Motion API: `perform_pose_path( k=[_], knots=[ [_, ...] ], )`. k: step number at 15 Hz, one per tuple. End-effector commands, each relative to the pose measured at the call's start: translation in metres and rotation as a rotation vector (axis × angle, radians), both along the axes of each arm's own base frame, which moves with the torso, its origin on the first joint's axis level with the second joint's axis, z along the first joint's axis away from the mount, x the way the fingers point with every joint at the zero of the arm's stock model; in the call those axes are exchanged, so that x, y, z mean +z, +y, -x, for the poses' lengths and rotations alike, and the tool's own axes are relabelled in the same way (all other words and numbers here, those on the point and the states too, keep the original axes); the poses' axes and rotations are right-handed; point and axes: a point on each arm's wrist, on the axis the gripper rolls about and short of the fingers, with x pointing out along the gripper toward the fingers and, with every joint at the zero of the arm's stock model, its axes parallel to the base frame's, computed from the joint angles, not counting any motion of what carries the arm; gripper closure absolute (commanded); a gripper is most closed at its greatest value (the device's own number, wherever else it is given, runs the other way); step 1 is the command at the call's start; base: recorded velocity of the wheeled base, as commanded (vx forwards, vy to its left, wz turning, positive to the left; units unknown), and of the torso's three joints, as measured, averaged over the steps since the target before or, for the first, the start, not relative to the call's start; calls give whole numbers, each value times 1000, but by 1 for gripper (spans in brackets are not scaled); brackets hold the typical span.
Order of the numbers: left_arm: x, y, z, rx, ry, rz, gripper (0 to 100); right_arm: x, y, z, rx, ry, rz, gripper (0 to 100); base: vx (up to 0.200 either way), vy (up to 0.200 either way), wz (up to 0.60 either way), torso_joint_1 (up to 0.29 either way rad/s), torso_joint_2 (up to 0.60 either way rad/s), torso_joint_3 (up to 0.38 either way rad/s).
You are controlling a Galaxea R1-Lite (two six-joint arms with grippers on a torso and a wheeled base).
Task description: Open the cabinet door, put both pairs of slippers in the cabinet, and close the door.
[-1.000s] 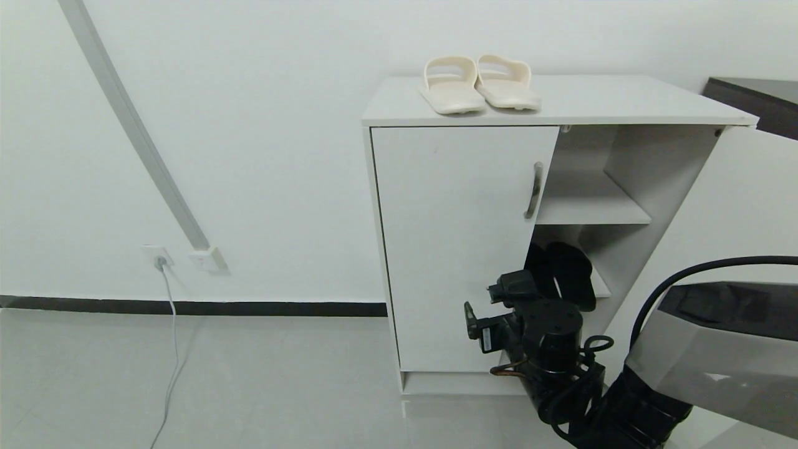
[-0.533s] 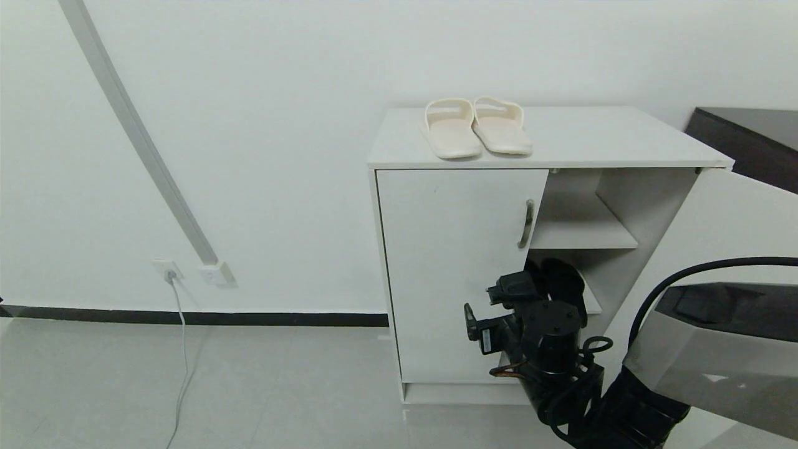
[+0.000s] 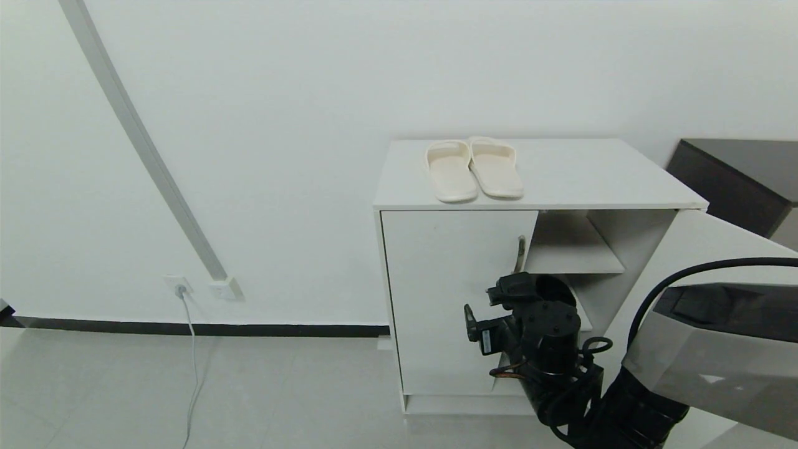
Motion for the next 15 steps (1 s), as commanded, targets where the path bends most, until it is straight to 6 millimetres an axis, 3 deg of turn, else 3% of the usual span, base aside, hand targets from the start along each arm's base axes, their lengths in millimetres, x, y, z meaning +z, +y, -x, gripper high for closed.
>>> perform_pose_path(
  k=[1, 9, 15],
  knots=[
    [0, 0, 0, 0, 1, 0, 100, -1, 0, 0, 0, 2, 1, 0, 0, 0, 0, 217, -535, -320],
    [0, 0, 0, -2, 1, 0, 100, -3, -1, 2, 3, 10, 4, 0, 0, 0, 0, 250, -577, -328],
    [0, 0, 0, -2, 1, 0, 100, -5, -5, 4, -1, 6, 3, 0, 0, 0, 0, 185, -408, -221]
  ],
)
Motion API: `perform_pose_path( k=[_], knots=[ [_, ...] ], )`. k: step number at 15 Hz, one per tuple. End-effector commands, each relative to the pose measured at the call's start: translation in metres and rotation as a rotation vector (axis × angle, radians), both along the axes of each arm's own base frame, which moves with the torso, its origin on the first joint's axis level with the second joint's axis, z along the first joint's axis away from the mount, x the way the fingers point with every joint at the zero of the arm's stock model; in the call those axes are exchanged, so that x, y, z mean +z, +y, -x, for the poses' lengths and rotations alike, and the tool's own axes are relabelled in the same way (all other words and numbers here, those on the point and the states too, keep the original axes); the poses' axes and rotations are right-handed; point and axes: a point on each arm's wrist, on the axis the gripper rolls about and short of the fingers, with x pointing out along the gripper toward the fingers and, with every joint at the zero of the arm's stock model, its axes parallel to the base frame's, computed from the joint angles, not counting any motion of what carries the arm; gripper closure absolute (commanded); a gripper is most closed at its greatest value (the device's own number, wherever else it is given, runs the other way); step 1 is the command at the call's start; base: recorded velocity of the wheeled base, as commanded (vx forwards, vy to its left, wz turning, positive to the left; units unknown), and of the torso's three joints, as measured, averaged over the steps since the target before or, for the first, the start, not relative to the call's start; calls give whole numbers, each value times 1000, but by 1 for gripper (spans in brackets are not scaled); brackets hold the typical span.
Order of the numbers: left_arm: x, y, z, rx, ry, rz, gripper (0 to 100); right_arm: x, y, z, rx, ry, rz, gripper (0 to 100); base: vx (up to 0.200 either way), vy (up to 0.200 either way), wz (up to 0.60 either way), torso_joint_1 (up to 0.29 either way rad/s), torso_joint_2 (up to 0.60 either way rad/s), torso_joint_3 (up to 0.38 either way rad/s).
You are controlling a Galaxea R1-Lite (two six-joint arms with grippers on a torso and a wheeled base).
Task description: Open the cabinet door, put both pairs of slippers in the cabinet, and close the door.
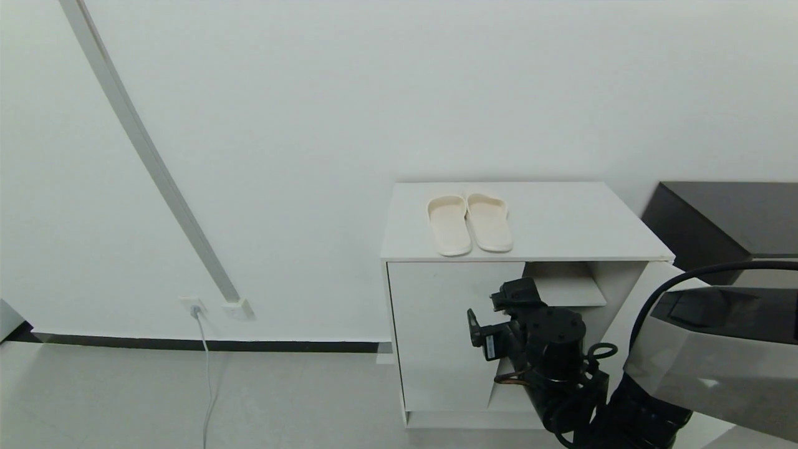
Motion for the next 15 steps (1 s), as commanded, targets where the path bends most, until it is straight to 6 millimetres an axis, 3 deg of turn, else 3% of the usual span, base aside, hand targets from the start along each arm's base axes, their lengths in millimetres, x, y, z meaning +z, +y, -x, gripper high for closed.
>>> perform_pose_path(
  k=[1, 6, 11, 15],
  knots=[
    [0, 0, 0, 0, 1, 0, 100, -1, 0, -1, -1, 1, 1, 0, 0, 0, 0, 168, -373, -198],
    [0, 0, 0, -1, 0, -3, 100, -10, -1, -7, 15, -29, 12, 0, 0, 0, 0, 83, -174, -94],
    [0, 0, 0, -1, 1, -7, 100, 37, 12, -32, 9, 57, -42, 0, 0, 0, 0, 0, 0, 0],
    [0, 0, 0, -3, 1, -7, 100, 70, 20, -40, -8, 140, -87, 0, 0, 0, 0, 0, 0, 0]
  ],
)
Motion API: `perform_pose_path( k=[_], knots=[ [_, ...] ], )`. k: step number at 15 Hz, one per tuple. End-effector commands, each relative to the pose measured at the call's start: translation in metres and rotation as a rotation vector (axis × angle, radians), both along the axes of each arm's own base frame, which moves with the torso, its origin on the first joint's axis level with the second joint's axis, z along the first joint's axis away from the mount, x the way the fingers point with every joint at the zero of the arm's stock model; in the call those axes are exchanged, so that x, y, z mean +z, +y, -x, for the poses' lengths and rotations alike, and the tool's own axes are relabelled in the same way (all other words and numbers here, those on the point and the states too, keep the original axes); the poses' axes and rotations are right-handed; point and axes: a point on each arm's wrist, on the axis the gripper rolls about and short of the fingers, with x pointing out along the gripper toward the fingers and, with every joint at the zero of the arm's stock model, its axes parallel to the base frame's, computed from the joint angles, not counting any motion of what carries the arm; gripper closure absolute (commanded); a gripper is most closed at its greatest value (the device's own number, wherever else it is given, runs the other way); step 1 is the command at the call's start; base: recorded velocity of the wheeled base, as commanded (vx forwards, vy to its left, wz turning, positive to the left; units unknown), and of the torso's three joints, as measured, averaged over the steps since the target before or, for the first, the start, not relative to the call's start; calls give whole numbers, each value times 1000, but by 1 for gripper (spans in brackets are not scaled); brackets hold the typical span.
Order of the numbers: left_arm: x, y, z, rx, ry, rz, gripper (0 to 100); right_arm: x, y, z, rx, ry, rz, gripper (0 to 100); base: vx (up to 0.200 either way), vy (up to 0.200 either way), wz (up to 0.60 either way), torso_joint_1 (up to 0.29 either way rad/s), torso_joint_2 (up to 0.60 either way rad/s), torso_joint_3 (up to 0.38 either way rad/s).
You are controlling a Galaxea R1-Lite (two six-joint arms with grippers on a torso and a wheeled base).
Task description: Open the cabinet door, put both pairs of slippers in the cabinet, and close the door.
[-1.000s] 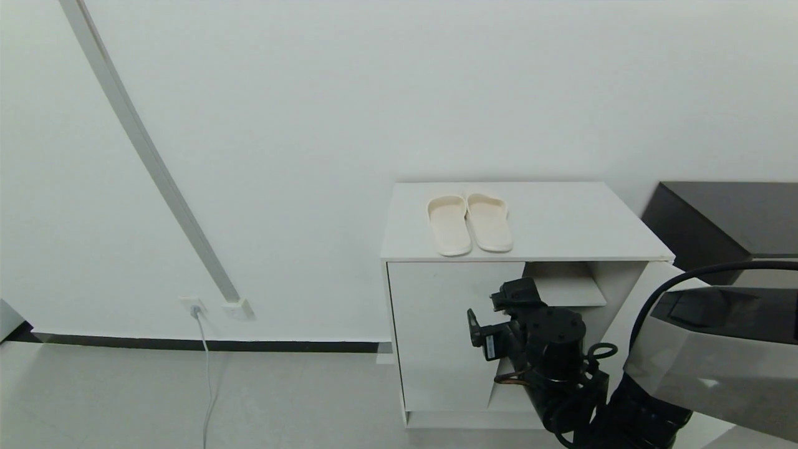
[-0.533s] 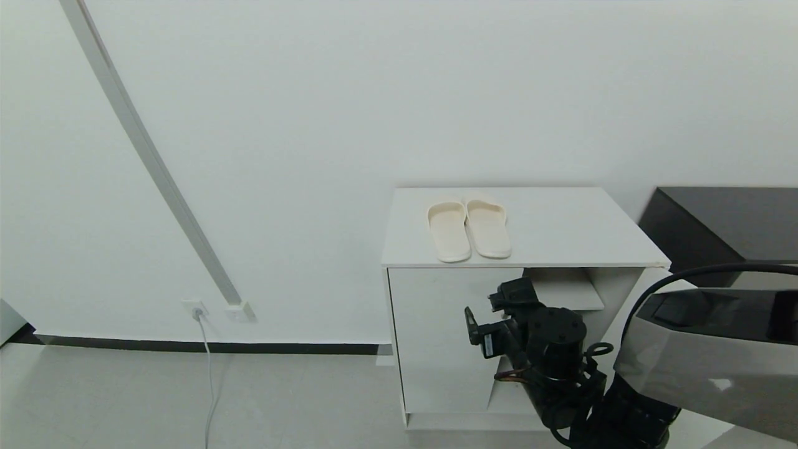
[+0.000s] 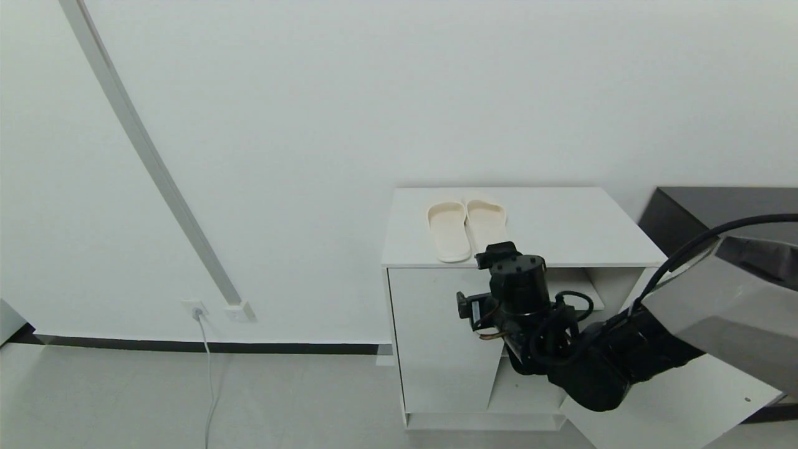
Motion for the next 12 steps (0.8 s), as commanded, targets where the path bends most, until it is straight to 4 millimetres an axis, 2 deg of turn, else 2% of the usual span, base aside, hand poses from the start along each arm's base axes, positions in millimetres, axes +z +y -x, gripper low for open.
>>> perform_pose_path(
  k=[1, 4, 12],
  knots=[
    [0, 0, 0, -1, 1, 1, 100, 32, 2, -1, -2, -53, -60, 0, 0, 0, 0, 0, 0, 0],
    [0, 0, 0, -1, 0, 1, 100, 34, 1, 0, -3, -49, -59, 0, 0, 0, 0, 0, 0, 0],
    [0, 0, 0, -3, 1, 1, 100, 21, 2, -11, -15, -61, -72, 0, 200, 0, 0, 1, 0, 3]
  ],
)
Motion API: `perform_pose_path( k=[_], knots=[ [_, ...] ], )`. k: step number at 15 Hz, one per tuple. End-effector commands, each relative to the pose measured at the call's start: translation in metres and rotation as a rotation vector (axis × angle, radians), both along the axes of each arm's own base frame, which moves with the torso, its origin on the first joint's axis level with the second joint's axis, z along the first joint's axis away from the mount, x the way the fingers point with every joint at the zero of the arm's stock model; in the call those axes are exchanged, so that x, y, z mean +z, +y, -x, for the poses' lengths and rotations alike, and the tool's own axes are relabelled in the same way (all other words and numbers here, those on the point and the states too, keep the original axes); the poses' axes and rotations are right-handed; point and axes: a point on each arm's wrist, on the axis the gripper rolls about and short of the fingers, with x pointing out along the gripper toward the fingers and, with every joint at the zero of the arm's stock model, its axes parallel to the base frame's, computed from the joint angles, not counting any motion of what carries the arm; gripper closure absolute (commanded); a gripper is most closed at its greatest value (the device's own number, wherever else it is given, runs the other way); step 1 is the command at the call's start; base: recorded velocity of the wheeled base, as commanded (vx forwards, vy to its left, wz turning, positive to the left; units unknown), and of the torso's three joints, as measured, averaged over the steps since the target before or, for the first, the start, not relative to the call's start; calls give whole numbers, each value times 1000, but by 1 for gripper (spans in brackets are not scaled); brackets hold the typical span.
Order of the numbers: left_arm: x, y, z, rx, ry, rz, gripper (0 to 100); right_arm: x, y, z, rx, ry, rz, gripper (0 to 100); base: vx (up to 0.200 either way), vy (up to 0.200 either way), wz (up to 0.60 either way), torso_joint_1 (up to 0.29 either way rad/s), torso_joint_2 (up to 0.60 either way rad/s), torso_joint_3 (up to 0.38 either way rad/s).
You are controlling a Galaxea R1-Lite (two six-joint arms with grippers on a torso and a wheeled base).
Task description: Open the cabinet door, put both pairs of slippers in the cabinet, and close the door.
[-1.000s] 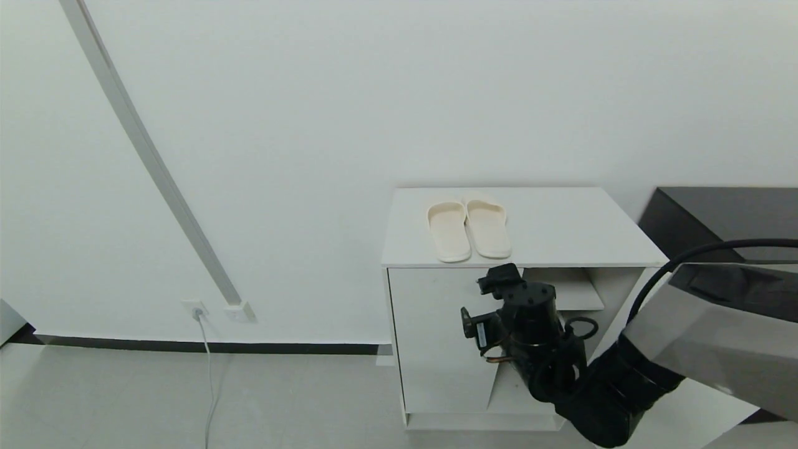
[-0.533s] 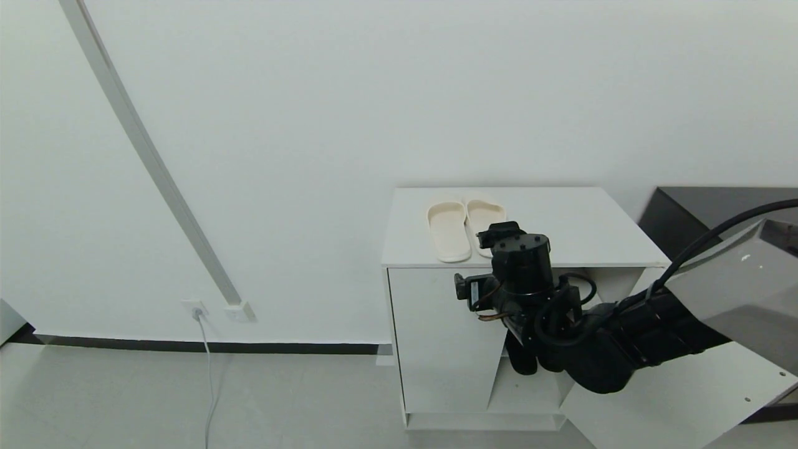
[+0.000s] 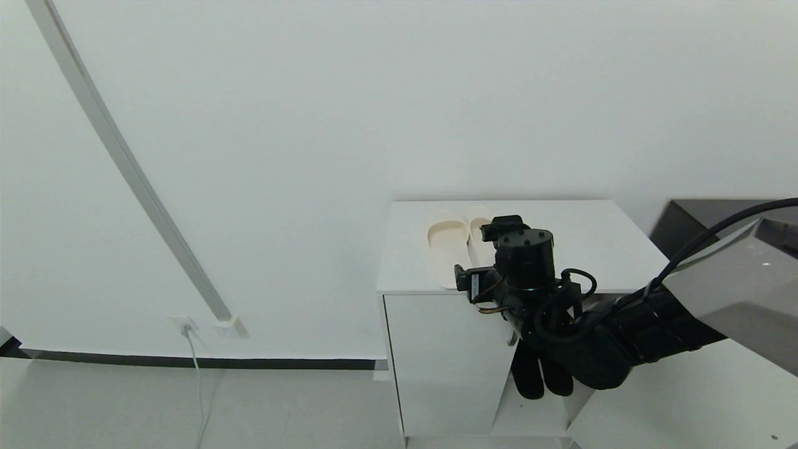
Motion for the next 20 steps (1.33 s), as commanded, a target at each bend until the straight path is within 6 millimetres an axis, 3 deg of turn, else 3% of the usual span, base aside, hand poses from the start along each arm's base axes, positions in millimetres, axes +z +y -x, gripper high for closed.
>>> perform_pose_path(
  k=[1, 3, 13, 20],
  knots=[
    [0, 0, 0, 0, 2, 1, 100, -10, 2, -4, -3, 8, 9, 0, 200, 0, 0, -2, 2, 2],
    [0, 0, 0, 1, 2, 4, 100, -12, 4, -7, -3, -11, 0, 0, 200, 0, 0, 7, 0, 2],
    [0, 0, 0, 3, 2, 7, 100, -39, 13, -58, -25, -52, -9, 0, 0, 0, 0, 0, 0, 0],
    [0, 0, 0, 4, 2, 8, 100, -46, 16, -84, -46, -104, 10, 0, 0, 0, 0, 0, 0, 0]
  ],
)
